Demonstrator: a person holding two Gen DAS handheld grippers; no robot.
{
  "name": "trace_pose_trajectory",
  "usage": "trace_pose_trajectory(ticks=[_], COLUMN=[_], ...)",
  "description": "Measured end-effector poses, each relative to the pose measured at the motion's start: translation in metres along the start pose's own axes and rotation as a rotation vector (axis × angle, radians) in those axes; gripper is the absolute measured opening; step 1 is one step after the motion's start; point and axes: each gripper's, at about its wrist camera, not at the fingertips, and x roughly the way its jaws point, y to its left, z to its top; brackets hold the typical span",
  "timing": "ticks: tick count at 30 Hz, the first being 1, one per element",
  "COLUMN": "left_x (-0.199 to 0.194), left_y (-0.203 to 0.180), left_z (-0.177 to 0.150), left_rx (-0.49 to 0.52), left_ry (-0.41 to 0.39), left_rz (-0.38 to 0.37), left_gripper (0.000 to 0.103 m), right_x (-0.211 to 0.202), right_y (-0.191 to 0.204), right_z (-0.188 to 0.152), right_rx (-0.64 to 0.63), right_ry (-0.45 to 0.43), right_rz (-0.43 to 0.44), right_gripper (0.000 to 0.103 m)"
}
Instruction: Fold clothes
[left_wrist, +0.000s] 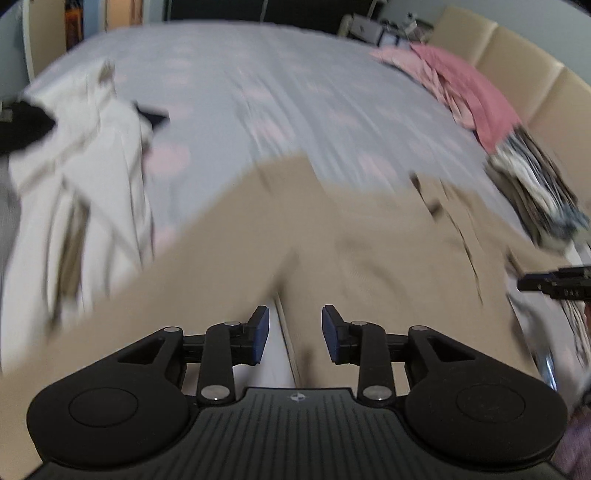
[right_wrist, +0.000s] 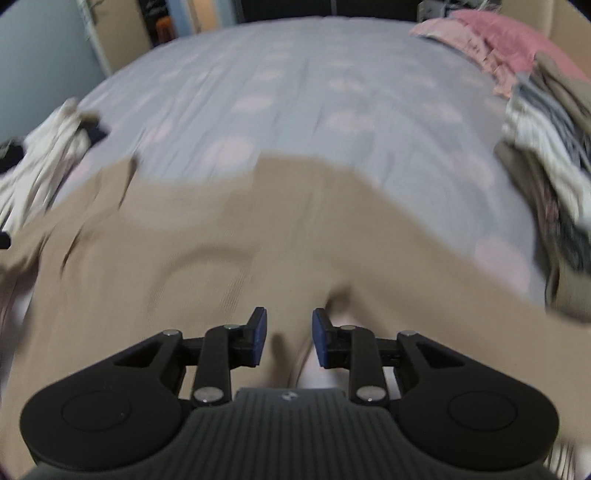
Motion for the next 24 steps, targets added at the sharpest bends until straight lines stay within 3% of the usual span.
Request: trace_pose_trajectory(ticks=[8,12,15,18,24], left_x=[-0.021,-0.025,-0.013,-0.016,-0.072], left_y=[-0.022,-0.036,-0.041,-0.04,-0.015], left_z=[-0.086,-0.12,-0.138,-0.144,-0.128], left_rx=[0.012,0.025,0.022,0.026,-0.084], left_ry=[0.122,0.166,0.247,0.235,0.074], left_rz=[-0.028,-0.016,0.031,0.074,0.09], left_gripper=[0.031,0.037,0.039,0.039,0.04], right_x=[-0.034,-0.046,-0.05,-0.053,-0.06], right_y=[0.026,0.042,0.058,0.072,0.089], right_z=[-0.086,-0.112,-0.124,-0.128,-0.123], right_rx=[-0.057,-0.093,-0.119,-0.153,-0.189], right_ry=[0.104,0.096,0.084,0.068,0.025], right_rz=[0.05,0.078,0.096,0.095,0.101], right_gripper=[0.03,0.03,0.03,0.03,0.035])
